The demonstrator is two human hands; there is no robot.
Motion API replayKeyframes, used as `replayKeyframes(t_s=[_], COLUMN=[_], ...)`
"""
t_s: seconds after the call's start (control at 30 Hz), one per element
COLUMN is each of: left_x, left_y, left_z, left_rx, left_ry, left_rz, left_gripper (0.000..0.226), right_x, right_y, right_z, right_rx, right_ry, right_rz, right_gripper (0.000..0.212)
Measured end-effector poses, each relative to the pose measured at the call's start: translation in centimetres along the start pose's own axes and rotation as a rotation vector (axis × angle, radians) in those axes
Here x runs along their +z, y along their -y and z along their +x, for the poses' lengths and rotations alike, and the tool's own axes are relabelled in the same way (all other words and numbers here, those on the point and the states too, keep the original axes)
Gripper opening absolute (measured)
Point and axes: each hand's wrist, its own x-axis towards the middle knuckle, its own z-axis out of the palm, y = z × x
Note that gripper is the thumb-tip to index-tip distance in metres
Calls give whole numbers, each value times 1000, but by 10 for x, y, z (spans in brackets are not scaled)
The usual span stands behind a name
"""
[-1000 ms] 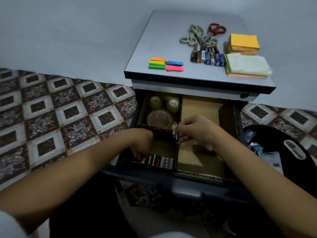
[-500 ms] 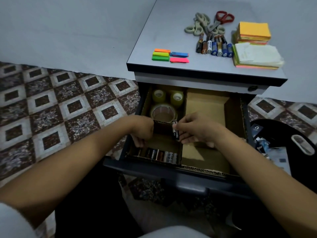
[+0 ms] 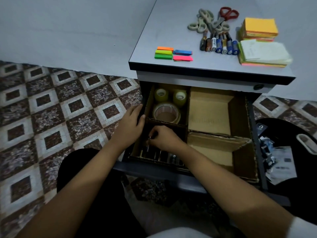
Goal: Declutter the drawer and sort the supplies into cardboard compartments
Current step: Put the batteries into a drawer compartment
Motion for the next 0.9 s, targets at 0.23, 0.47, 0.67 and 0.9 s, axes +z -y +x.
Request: replayKeyframes(t_s=[0.23, 0.47, 0.67, 0.9], left_x=[7, 7, 8, 0], left_y=[4, 3, 3, -3], left_z=[-1, -2, -1, 2], left_rx=[-7, -1, 2, 83], left_ry=[12, -2, -7, -68], left_rz=[-89, -97, -84, 81], left_gripper=[49, 49, 49, 47], right_x=[17, 21, 13, -37], right_y=[-15, -16, -11, 13], right_z=[14, 15, 7, -29], right_rx=[-32, -83, -42, -144], right_ry=[-6, 74, 66, -26], right_rz=[-150, -274, -167, -101], right_gripper=[24, 27, 23, 29])
